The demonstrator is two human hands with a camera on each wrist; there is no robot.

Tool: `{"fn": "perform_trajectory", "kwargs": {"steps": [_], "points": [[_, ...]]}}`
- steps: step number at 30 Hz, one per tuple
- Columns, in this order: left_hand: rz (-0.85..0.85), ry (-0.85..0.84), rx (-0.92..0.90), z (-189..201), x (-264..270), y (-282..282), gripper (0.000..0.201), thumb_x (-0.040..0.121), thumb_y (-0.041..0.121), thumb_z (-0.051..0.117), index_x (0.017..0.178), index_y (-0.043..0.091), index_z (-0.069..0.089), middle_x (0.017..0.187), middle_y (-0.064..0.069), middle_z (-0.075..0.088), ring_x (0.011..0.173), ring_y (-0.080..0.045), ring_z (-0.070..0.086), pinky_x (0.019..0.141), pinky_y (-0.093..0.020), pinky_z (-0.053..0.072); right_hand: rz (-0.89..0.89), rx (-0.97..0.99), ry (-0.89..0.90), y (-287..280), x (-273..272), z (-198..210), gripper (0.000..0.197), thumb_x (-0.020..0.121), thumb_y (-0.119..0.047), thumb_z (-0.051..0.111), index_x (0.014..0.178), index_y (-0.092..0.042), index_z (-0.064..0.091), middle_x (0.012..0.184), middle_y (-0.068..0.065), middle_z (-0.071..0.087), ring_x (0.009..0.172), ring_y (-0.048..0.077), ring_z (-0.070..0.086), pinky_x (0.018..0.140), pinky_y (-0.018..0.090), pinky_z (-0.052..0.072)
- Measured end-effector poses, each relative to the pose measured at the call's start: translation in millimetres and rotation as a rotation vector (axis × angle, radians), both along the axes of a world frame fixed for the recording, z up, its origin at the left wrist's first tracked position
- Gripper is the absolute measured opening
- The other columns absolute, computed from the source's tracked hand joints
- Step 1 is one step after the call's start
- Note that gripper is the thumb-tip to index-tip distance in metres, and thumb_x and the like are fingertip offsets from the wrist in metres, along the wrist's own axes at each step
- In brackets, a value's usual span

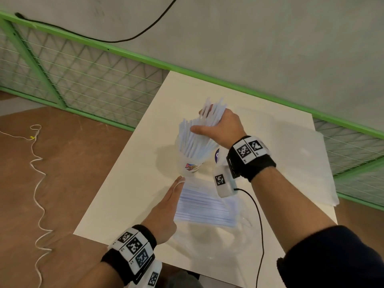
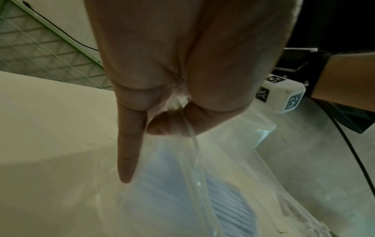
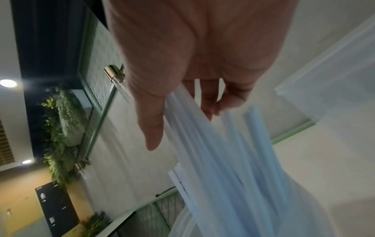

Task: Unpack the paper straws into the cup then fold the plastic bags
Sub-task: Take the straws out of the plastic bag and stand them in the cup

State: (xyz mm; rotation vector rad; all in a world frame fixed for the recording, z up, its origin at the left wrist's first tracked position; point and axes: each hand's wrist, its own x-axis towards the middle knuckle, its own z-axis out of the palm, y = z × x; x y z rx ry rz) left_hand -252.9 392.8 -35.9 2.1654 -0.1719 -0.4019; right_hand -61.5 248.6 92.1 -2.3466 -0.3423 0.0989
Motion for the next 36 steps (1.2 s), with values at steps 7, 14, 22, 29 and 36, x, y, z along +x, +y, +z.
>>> {"fn": "perform_trajectory", "kwargs": {"steps": [7, 14, 22, 29, 36], "points": [[0.015, 0.005, 0.012, 4, -1, 0, 0.106, 0.071, -0.021, 0.035, 0.144, 0.038, -0.014, 0.155, 0.023, -0.016, 0.143, 0.005, -0.004, 0.106, -0.003, 0.005, -0.095, 0.176, -0.211, -6, -4, -2, 0.072, 0.082, -0.049, 0.072, 0.141, -0.019, 0.041, 0.142, -0.003, 0.045, 0.126, 0.016, 0.045, 0.104, 0.034, 0.039], [0.021, 0.015, 0.022, 9, -1, -1, 0.108, 0.074, -0.020, 0.039, 0.149, 0.036, -0.013, 0.153, 0.028, -0.017, 0.137, 0.007, 0.003, 0.106, -0.009, 0.014, 0.222, -0.324, -0.206, -2, -34, -32, 0.081, 0.091, -0.068, 0.028, 0.152, -0.015, 0.026, 0.159, 0.003, 0.027, 0.149, 0.020, 0.014, 0.119, 0.045, 0.018], [0.019, 0.036, 0.022, 5, -2, 3, 0.109, 0.071, -0.021, 0.037, 0.140, 0.044, -0.018, 0.152, 0.028, -0.021, 0.140, 0.009, -0.007, 0.091, 0.011, 0.001, -0.091, -0.008, -0.310, -8, -74, -49, 0.093, 0.085, -0.061, 0.057, 0.154, -0.014, 0.016, 0.163, 0.000, 0.013, 0.150, 0.014, 0.007, 0.120, 0.036, 0.012], [0.028, 0.015, 0.026, 9, -3, 2, 0.107, 0.072, -0.022, 0.037, 0.139, 0.041, -0.018, 0.152, 0.026, -0.020, 0.137, 0.008, 0.000, 0.098, 0.003, 0.009, -0.061, -0.078, -0.297, 12, -53, -66, 0.110, 0.077, -0.065, 0.064, 0.154, -0.009, 0.010, 0.164, 0.007, 0.003, 0.150, 0.021, -0.006, 0.122, 0.038, 0.005], [0.023, 0.022, 0.029, 11, -6, 2, 0.107, 0.073, -0.023, 0.037, 0.146, 0.035, -0.014, 0.152, 0.027, -0.021, 0.135, 0.008, 0.003, 0.100, -0.004, 0.017, 0.079, -0.184, -0.477, 29, -16, -62, 0.095, 0.077, -0.060, 0.070, 0.147, -0.007, 0.033, 0.155, 0.014, 0.030, 0.143, 0.024, 0.019, 0.119, 0.048, 0.017]]}}
